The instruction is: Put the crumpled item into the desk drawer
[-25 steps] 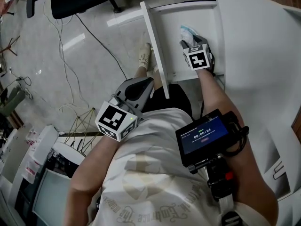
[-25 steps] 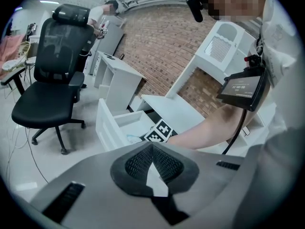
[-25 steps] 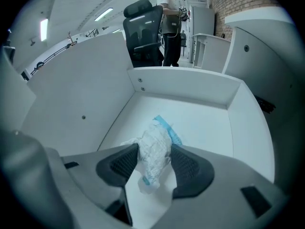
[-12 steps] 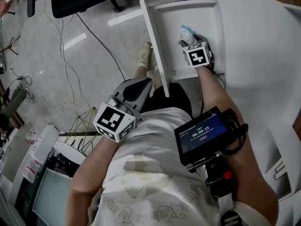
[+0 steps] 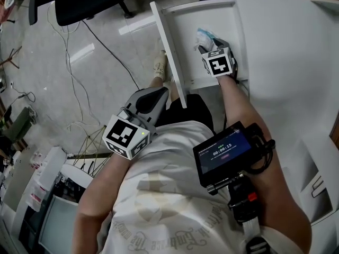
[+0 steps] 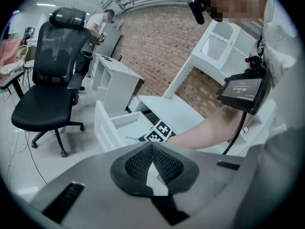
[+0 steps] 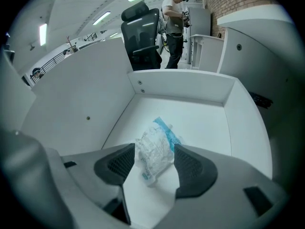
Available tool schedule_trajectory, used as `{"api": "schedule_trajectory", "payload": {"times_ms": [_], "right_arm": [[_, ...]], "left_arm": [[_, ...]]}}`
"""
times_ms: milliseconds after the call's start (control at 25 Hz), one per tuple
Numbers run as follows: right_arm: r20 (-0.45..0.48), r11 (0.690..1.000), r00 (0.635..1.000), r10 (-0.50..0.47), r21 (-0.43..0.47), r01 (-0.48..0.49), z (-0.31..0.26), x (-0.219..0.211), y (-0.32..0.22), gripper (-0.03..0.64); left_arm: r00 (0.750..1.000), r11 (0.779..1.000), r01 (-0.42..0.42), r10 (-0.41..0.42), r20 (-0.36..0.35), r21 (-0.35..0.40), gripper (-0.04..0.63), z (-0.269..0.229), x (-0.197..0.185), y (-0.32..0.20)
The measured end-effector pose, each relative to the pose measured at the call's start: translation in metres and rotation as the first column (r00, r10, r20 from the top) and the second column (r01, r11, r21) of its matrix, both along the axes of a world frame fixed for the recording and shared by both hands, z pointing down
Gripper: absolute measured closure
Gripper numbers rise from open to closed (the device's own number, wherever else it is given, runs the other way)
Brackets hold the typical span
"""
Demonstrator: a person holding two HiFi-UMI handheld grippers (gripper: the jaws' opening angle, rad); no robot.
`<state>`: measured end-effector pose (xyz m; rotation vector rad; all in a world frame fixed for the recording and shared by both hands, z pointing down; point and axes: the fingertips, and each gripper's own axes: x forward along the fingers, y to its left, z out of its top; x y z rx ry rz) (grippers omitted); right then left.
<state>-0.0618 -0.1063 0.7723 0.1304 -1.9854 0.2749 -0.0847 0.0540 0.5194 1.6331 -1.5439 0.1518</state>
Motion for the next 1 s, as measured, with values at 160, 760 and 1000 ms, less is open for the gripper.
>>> {"api": "schedule_trajectory", "payload": {"times_ms": [160, 760, 1000], "right_arm": [[0.02, 1.0, 0.999, 0.026, -0.002, -0.026, -0.001, -0.002, -0.002, 0.349], [0.102, 0.988, 0.983, 0.15, 0.011, -0.152, -0.013, -0.002, -0.013, 0.455], [0.134, 0.981, 0.972, 0.191, 0.015, -0.195, -0.04, 0.0, -0.008, 0.515]], "left_arm": [[1.0, 1.0, -0.01, 0.01, 0.006, 0.007, 0.575, 0.004, -0.002, -0.003], [0.995, 0.995, -0.094, 0.094, 0.016, 0.032, 0.575, 0.023, -0.015, -0.02], [0.99, 0.988, -0.139, 0.138, 0.016, 0.061, 0.575, 0.01, -0.02, -0.028]]}}
